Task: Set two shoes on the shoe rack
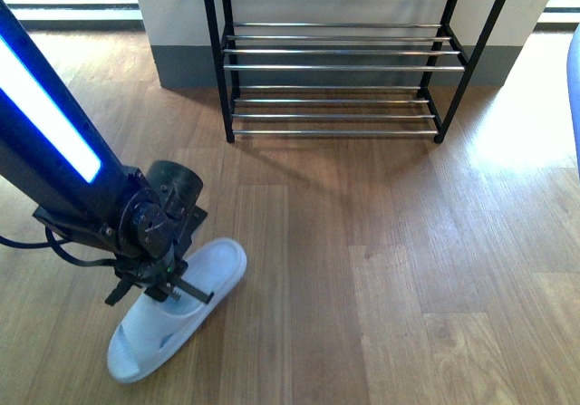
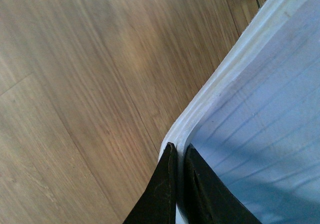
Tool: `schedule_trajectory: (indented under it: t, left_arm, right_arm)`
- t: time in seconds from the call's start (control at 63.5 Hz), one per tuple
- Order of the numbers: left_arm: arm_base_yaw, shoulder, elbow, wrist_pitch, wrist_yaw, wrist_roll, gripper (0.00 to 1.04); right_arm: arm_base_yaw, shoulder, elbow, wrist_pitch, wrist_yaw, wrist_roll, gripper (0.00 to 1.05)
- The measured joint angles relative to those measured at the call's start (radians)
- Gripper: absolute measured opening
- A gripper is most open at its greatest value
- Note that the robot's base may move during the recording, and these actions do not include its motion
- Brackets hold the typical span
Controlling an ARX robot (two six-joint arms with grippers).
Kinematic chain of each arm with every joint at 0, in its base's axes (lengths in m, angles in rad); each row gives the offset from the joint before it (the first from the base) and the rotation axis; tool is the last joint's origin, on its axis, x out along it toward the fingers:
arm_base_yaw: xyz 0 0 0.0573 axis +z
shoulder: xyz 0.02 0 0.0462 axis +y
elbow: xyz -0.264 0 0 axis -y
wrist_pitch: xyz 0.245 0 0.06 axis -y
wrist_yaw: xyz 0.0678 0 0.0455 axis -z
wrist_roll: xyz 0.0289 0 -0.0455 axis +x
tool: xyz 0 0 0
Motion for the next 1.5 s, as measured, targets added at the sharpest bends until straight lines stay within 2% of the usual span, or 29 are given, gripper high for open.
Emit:
schedule_trajectory:
  t: [0.142,0.378,0.473,0.756,0.803,0.851,1.008,1.166,1.26,1.355,1.433,1.496]
  left_arm:
    - [-0.002,-0.039,-0.017,0.003,-0.023,-0.262,0.02]
    - [-0.033,-0.050,-0.051,-0.019,0.057,-0.832,0.02]
    - [-0.056,-0.051,-0.095,0.020,0.104,-1.106,0.02]
    - [-0.085,-0.051,-0.222,0.162,0.148,-1.673,0.02]
    - [-0.087,-0.051,-0.233,0.189,0.142,-1.725,0.05]
    - [-0.090,-0.051,-0.238,0.204,0.134,-1.756,0.12]
    - [-0.099,-0.065,-0.219,0.136,0.073,-1.675,0.34]
    - [-0.098,-0.114,-0.186,0.042,-0.011,-1.411,0.57]
    - [-0.098,-0.142,-0.155,0.027,-0.083,-1.188,0.71]
    - [-0.106,-0.150,-0.136,0.085,-0.117,-0.953,0.83]
    - [-0.121,-0.149,-0.133,0.180,-0.117,-0.608,0.97]
    - [-0.131,-0.147,-0.140,0.245,-0.079,-0.411,0.96]
  right_arm:
    - [0.000,0.000,0.000,0.000,0.000,0.000,0.01]
    - [0.000,0.000,0.000,0.000,0.000,0.000,0.01]
    - [0.000,0.000,0.000,0.000,0.000,0.000,0.01]
    - [0.000,0.000,0.000,0.000,0.000,0.000,0.01]
    - [0.000,0.000,0.000,0.000,0.000,0.000,0.01]
    - [0.000,0.000,0.000,0.000,0.000,0.000,0.01]
    - [0.000,0.000,0.000,0.000,0.000,0.000,0.01]
    - [0.000,0.000,0.000,0.000,0.000,0.000,0.01]
    - [0.000,0.000,0.000,0.000,0.000,0.000,0.01]
    - [0.000,0.000,0.000,0.000,0.000,0.000,0.01]
    - [0.000,0.000,0.000,0.000,0.000,0.000,0.01]
    - [0.000,0.000,0.000,0.000,0.000,0.000,0.01]
